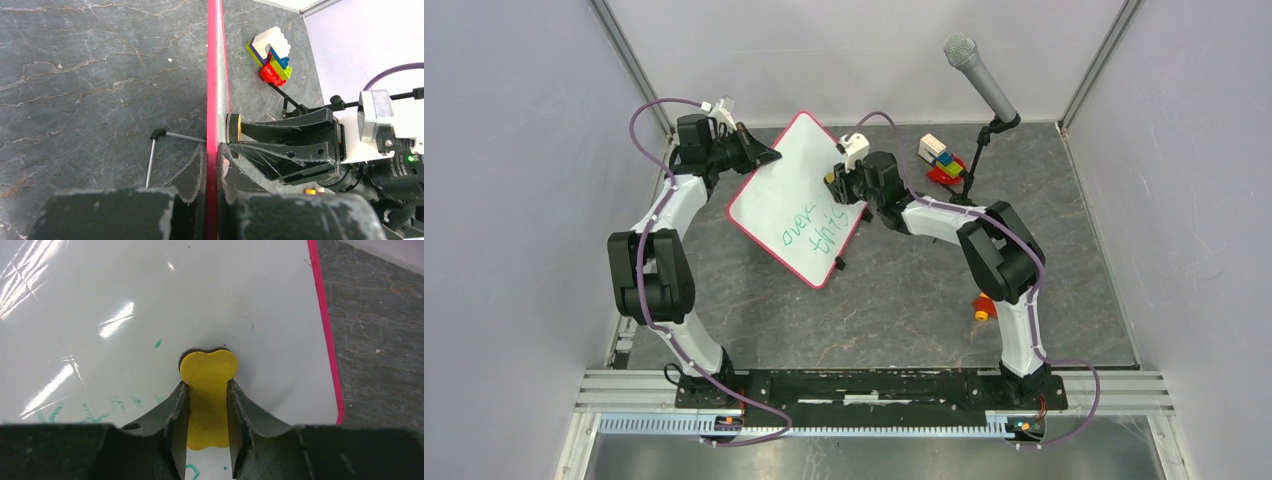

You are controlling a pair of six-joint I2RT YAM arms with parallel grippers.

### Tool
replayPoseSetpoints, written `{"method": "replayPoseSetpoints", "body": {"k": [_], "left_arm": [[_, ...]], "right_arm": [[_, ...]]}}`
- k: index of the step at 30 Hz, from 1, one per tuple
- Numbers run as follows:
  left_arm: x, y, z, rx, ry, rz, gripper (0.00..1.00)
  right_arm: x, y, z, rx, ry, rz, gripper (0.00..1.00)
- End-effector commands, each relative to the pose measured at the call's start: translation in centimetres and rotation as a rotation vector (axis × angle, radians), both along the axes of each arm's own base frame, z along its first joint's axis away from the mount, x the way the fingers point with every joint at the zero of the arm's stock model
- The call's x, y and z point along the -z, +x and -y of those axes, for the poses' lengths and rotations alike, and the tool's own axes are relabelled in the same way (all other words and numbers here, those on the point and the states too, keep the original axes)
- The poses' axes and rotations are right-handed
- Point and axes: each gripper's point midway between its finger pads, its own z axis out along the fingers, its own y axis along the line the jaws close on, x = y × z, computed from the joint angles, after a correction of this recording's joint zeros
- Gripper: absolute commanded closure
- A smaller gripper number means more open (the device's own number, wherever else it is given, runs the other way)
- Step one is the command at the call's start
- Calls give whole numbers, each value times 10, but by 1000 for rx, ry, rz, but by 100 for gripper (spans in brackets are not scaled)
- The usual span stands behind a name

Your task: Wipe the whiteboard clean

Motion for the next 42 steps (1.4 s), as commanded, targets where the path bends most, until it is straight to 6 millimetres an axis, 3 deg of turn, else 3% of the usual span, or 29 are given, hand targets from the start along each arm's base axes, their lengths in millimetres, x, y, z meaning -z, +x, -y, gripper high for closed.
{"method": "replayPoseSetpoints", "body": {"k": [1, 5, 9, 14, 20, 24, 29, 36, 39, 42], "left_arm": [[26, -20, 9, 23, 33, -116, 98], [23, -20, 12, 32, 10, -116, 98], [22, -20, 11, 28, 11, -109, 98], [21, -20, 13, 34, 1, -112, 98], [22, -20, 10, 24, 14, -114, 98], [20, -20, 11, 26, 10, -113, 98], [21, -19, 12, 23, 0, -123, 98], [20, -19, 11, 17, -18, -126, 98], [19, -19, 12, 21, -25, -130, 98], [19, -19, 11, 17, -18, -125, 98]], "right_arm": [[0, -51, -73, -189, -54, 33, 85], [-16, -75, -115, -271, -68, 86, 85], [-26, -89, -128, -319, -32, 104, 84], [-12, -61, -90, -206, 36, 6, 84], [41, -24, -4, 70, 98, -179, 84], [51, -20, 6, 120, 121, -239, 85], [28, -45, -21, 74, 133, -184, 85], [-32, -130, -113, -150, 135, 11, 85], [-43, -156, -130, -201, 149, 62, 84], [-36, -156, -125, -181, 176, 56, 83]]}}
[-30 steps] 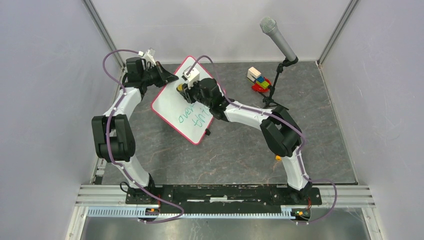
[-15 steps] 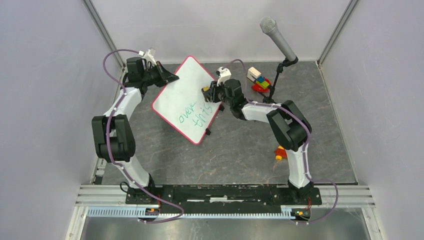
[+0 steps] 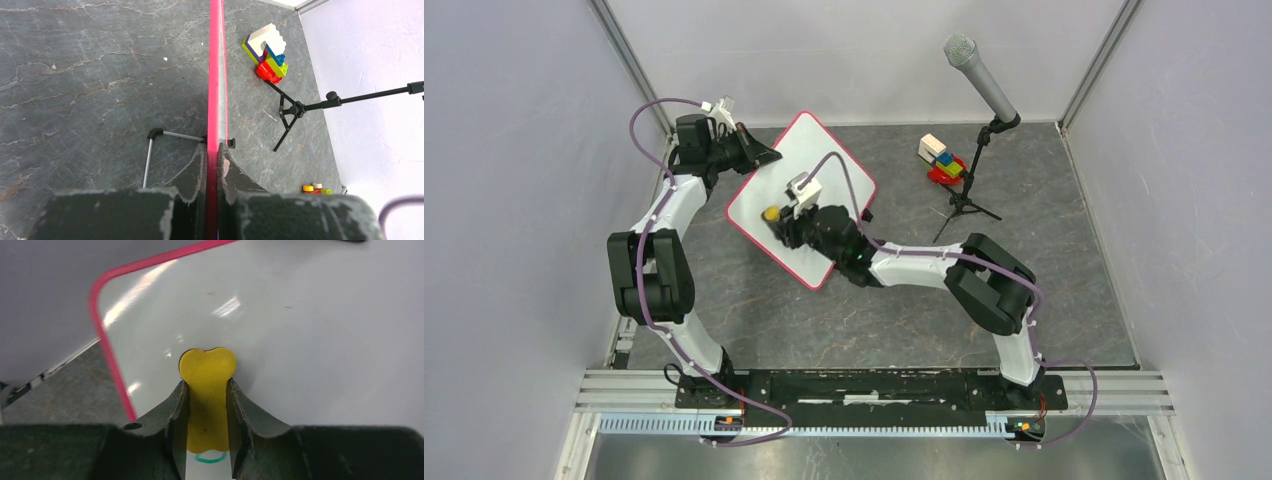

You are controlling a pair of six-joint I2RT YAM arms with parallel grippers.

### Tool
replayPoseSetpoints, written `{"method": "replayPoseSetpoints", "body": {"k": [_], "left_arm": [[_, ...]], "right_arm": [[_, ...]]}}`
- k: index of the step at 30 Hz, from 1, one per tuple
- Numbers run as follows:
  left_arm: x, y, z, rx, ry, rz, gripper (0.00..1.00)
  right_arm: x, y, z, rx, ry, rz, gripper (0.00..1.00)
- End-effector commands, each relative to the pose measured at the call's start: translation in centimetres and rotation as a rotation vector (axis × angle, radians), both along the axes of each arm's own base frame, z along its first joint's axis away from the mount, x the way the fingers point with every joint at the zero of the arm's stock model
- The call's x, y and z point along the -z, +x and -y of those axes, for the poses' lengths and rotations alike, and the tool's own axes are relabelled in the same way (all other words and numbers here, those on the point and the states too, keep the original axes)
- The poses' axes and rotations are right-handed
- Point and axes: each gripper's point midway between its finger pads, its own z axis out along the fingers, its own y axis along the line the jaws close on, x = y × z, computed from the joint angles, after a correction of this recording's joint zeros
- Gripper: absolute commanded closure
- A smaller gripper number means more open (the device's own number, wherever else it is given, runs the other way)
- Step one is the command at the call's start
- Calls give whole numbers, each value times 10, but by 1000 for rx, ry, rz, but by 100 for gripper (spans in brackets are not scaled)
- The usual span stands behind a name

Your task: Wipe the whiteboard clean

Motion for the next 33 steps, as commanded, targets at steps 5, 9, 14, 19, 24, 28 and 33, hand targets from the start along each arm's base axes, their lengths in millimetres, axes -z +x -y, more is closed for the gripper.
{"method": "replayPoseSetpoints", "body": {"k": [5, 9, 14, 19, 24, 28, 33], "left_arm": [[24, -17, 10, 11, -3, -137, 98], [22, -18, 10, 9, 6, -125, 98], [25, -16, 9, 10, -6, -141, 98], [23, -17, 11, 10, -22, -136, 98], [23, -17, 12, 11, -37, -144, 98], [22, -17, 11, 6, -34, -136, 98], [21, -17, 13, 14, -43, -138, 98]], "right_arm": [[45, 9, 35, 39, 4, -107, 84], [74, 37, 92, 182, 35, -184, 84], [87, 41, 114, 227, 55, -233, 86], [64, 14, 66, 122, 17, -150, 85], [23, -30, 16, 23, -28, 8, 85], [4, -68, -13, -60, -33, 72, 85], [6, -76, -23, -91, -29, 84, 84]]}}
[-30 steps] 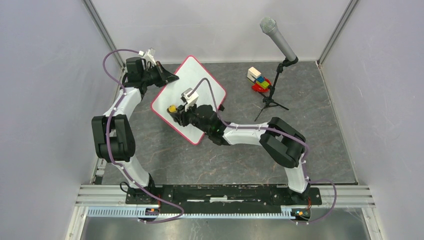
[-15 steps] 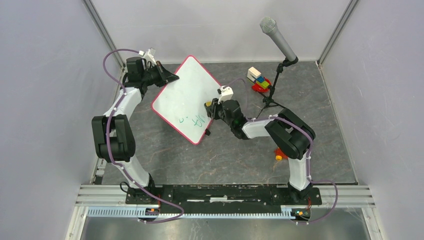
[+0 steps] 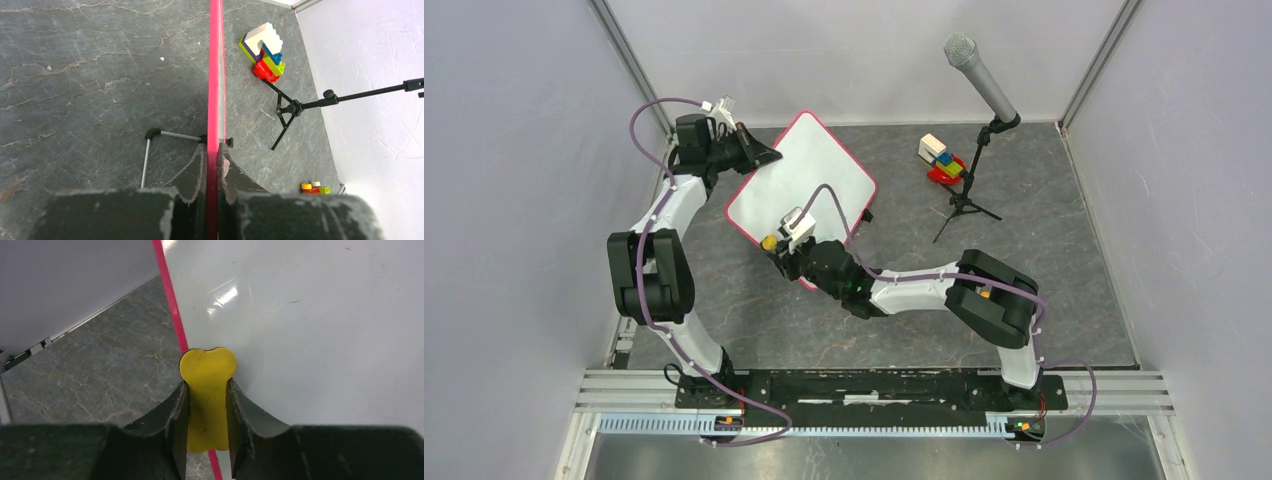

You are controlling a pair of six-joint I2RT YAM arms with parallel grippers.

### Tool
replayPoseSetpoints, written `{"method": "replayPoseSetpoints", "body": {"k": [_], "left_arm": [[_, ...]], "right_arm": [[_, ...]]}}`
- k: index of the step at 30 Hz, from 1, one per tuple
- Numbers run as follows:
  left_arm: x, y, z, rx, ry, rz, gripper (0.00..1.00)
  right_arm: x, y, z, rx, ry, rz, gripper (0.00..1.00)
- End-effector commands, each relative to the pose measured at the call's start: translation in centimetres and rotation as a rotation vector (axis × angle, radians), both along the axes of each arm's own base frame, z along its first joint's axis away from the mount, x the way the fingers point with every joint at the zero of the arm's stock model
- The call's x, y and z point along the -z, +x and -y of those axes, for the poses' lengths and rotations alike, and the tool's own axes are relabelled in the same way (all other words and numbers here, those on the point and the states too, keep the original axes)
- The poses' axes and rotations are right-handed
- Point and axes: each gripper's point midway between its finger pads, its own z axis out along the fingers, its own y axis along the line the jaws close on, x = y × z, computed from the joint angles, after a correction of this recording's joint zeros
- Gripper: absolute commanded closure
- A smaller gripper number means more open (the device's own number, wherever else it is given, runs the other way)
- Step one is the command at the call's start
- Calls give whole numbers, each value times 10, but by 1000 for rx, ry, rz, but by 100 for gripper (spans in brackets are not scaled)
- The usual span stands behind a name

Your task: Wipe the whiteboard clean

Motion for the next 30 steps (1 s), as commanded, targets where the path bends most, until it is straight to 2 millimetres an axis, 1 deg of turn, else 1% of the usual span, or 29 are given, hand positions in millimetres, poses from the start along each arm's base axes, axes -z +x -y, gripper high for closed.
{"method": "replayPoseSetpoints", "body": {"k": [1, 3, 5, 6, 8, 10, 13, 16, 19, 21, 23, 25, 27, 28, 30], "left_arm": [[24, -16, 10, -3, -29, -144, 98], [26, -15, 9, -6, -21, -144, 98], [26, -15, 9, -8, -20, -146, 98], [26, -15, 9, -5, -22, -147, 98], [26, -16, 10, -3, -25, -149, 98], [25, -16, 9, -6, -22, -143, 98], [25, -15, 9, -8, -20, -142, 98], [25, -16, 10, -3, -31, -148, 98], [22, -16, 11, -3, -37, -143, 98], [21, -16, 10, -6, -34, -137, 98], [23, -15, 11, -7, -35, -143, 98], [23, -15, 11, -5, -42, -148, 98], [23, -16, 10, -7, -36, -141, 98], [23, -16, 9, -10, -27, -138, 98], [23, -15, 7, -16, -7, -132, 98]], "right_arm": [[-3, 0, -5, -35, -5, 13, 84], [4, 17, 15, 32, 16, -20, 84], [18, 33, 39, 98, 52, -82, 84], [29, 43, 53, 138, 66, -116, 84], [45, 55, 71, 183, 125, -202, 85], [56, 62, 83, 193, 187, -267, 85], [59, 62, 91, 208, 211, -281, 86], [57, 58, 88, 204, 211, -275, 86], [43, 47, 65, 141, 198, -235, 85], [29, 32, 48, 105, 184, -185, 86], [16, 13, 32, 61, 173, -129, 85], [2, -4, 22, 1, 202, -84, 85], [-1, -12, 21, -16, 241, -89, 85], [3, -11, 24, 1, 249, -104, 85], [15, -1, 37, 68, 235, -108, 85]]}}
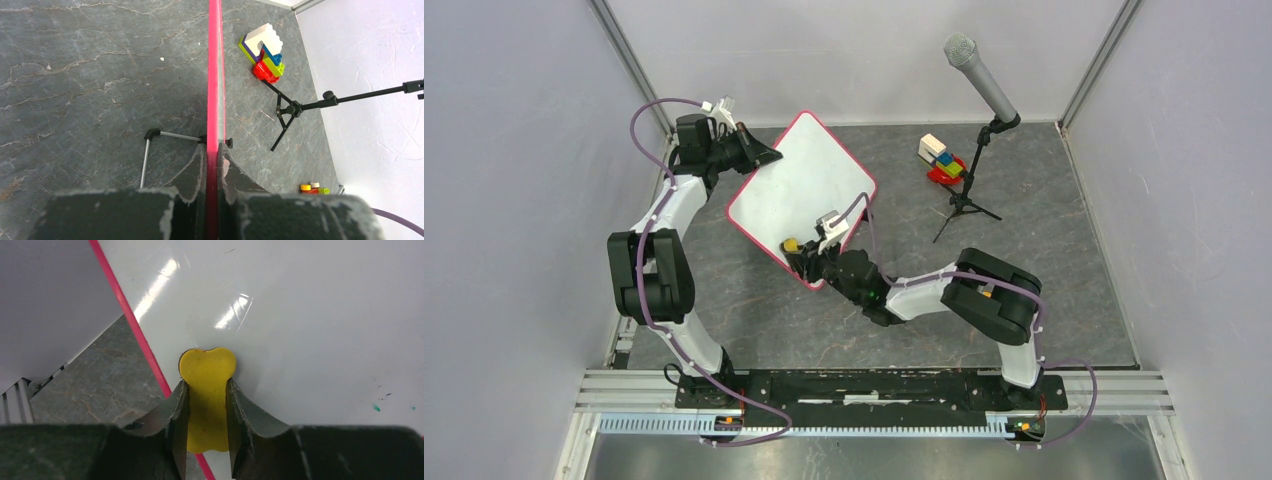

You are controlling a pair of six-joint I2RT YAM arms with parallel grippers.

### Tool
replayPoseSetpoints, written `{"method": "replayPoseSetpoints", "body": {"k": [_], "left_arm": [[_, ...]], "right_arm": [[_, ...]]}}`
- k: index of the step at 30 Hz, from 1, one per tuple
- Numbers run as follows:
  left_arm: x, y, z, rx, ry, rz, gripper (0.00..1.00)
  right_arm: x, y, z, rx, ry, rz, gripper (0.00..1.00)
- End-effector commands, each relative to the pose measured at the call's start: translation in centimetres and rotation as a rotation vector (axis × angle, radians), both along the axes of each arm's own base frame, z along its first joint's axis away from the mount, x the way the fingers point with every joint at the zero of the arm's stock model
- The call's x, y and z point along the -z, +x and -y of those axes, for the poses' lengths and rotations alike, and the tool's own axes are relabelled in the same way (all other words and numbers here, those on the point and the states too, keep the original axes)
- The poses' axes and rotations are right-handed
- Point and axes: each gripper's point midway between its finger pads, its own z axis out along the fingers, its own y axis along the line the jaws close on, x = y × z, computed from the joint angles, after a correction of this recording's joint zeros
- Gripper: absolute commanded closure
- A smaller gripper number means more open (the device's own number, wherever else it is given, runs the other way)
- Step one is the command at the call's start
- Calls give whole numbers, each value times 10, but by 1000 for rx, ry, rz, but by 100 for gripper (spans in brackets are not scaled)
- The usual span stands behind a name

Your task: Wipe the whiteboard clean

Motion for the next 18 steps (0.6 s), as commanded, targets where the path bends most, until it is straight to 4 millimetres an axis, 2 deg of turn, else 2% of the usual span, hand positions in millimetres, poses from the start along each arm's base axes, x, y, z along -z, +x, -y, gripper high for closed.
{"method": "replayPoseSetpoints", "body": {"k": [1, 7, 10, 14, 18], "left_arm": [[24, -16, 6, -14, 4, -136, 98], [23, -17, 6, -9, 5, -134, 98], [24, -15, 5, -12, 5, -136, 98], [24, -16, 6, -7, -5, -138, 98], [21, -15, 6, -9, -3, -130, 98]], "right_arm": [[-6, 4, 11, 46, 52, 20, 85], [31, 42, 57, 181, 100, -111, 85], [39, 49, 75, 240, 107, -141, 85], [32, 49, 69, 223, 104, -126, 85], [16, 31, 46, 129, 139, -94, 85]]}}
